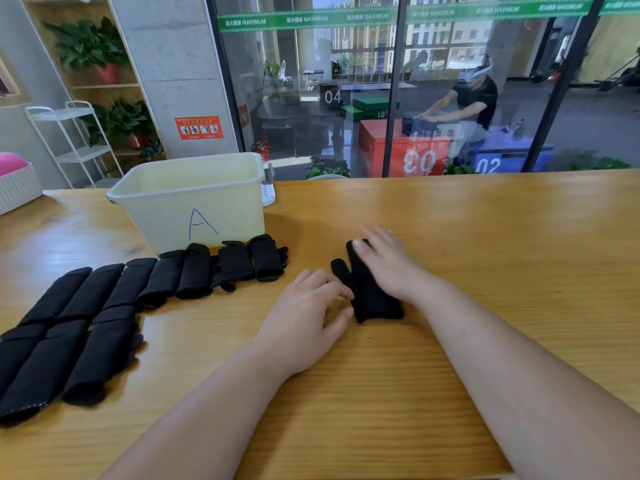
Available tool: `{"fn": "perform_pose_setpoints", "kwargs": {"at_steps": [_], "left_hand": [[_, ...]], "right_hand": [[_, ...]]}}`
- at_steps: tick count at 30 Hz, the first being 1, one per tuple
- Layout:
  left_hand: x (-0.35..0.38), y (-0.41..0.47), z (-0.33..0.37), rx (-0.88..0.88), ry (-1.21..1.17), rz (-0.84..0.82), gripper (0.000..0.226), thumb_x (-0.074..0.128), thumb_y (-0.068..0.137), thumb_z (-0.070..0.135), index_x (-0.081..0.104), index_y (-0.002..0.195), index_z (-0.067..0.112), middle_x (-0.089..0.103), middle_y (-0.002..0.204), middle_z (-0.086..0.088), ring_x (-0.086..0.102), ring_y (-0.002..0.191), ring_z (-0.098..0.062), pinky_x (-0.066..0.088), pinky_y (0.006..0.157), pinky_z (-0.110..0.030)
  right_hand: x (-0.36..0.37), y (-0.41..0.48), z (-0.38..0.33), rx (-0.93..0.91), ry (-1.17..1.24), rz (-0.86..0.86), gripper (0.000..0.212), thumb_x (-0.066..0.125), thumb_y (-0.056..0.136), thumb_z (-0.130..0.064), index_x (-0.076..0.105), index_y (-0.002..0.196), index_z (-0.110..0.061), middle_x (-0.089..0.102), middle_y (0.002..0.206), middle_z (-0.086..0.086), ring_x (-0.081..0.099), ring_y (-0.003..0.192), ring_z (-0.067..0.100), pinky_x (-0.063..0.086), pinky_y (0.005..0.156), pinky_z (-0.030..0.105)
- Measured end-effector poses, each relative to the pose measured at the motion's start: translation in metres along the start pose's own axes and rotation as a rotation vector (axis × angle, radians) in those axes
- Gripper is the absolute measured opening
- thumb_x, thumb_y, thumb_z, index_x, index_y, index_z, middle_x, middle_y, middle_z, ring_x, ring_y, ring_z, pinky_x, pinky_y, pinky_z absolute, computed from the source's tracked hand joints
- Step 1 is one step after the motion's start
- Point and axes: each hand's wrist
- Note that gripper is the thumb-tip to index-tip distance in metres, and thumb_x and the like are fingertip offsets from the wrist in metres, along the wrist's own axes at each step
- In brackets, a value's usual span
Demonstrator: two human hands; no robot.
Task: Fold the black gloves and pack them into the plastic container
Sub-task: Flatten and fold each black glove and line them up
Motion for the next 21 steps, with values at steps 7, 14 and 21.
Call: {"fn": "perform_pose_setpoints", "kwargs": {"at_steps": [7,14,21], "left_hand": [[0.004,0.003,0.005,0.023,0.013,-0.010,0.036,0.065,0.100,0.054,0.069,0.131,0.036,0.057,0.133,0.025,0.046,0.127,-0.003,0.043,0.110,-0.032],[0.013,0.008,0.011,0.044,0.096,-0.023,0.024,0.066,0.100,0.049,0.076,0.118,0.038,0.067,0.127,0.023,0.052,0.121,-0.003,0.044,0.104,-0.035],[0.012,0.008,0.009,-0.001,-0.006,0.005,0.017,0.071,0.100,0.040,0.080,0.112,0.030,0.073,0.123,0.019,0.058,0.118,-0.002,0.049,0.105,-0.031]], "right_hand": [[-0.033,-0.076,0.041,-0.082,0.005,0.223,0.030,0.064,0.103,-0.044,0.069,0.132,-0.039,0.058,0.138,-0.027,0.054,0.130,0.003,0.040,0.107,0.029],[-0.024,-0.106,0.054,-0.197,-0.154,0.068,0.041,0.073,0.090,-0.061,0.068,0.129,-0.048,0.051,0.141,-0.037,0.037,0.137,-0.009,0.032,0.111,0.024],[-0.024,-0.107,0.051,-0.257,-0.224,0.144,0.016,0.075,0.092,-0.050,0.076,0.108,-0.046,0.060,0.118,-0.033,0.049,0.117,-0.001,0.049,0.097,0.036]]}}
Point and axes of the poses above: each hand's wrist, its own y-axis towards the middle knuckle, its own x-axis out of the palm, z = x × y
